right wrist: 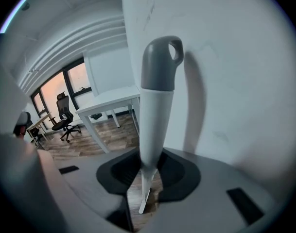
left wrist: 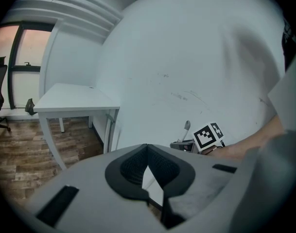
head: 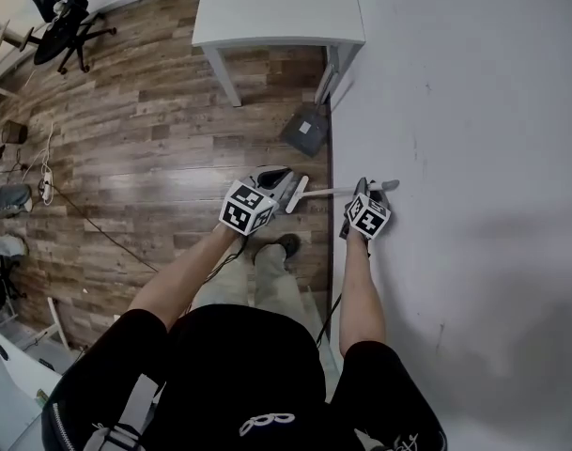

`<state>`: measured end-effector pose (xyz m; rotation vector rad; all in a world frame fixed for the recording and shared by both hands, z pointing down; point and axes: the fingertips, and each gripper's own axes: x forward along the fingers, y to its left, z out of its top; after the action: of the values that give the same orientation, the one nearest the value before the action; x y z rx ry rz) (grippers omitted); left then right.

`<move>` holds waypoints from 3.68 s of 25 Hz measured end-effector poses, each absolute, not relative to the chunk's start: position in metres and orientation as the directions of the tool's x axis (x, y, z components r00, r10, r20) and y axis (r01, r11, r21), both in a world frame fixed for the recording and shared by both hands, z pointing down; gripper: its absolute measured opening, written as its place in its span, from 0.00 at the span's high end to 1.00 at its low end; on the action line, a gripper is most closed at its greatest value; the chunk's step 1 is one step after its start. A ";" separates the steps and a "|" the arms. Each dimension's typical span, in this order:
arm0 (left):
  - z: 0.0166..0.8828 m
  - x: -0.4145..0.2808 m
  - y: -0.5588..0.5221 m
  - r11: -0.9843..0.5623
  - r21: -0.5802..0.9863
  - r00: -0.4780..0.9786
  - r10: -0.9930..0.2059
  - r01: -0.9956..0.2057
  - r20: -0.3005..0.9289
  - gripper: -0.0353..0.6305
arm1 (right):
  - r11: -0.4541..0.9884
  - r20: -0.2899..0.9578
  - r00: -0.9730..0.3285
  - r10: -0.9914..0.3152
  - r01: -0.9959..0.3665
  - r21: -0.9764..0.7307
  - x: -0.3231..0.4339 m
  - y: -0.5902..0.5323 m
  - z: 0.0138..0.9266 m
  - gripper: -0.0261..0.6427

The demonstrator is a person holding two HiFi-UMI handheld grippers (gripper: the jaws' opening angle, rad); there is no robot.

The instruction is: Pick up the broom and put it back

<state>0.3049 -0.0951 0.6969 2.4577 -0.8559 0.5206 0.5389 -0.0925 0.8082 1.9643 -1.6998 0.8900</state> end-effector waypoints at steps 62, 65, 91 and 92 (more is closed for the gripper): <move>0.536 0.035 -0.237 -0.621 0.215 0.657 -0.705 -0.754 0.266 0.92 | 0.253 0.371 -0.252 -0.894 -0.966 -0.046 0.253 -0.238 0.509 0.79; 0.537 0.024 -0.242 -0.618 0.216 0.655 -0.707 -0.756 0.267 0.92 | 0.259 0.374 -0.258 -0.891 -0.965 -0.048 0.241 -0.244 0.509 0.79; 0.557 -0.024 -0.282 -0.656 0.255 0.704 -0.659 -0.710 0.266 0.92 | 0.223 0.437 -0.216 -0.873 -0.974 -0.036 0.192 -0.283 0.535 0.79; 0.559 -0.022 -0.285 -0.655 0.255 0.703 -0.658 -0.711 0.270 0.92 | 0.222 0.444 -0.216 -0.870 -0.974 -0.039 0.194 -0.284 0.541 0.79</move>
<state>-0.0220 -0.2845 0.5592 2.5719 -1.0711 0.2185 0.1937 -0.2844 0.5410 1.7179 -2.1744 0.4472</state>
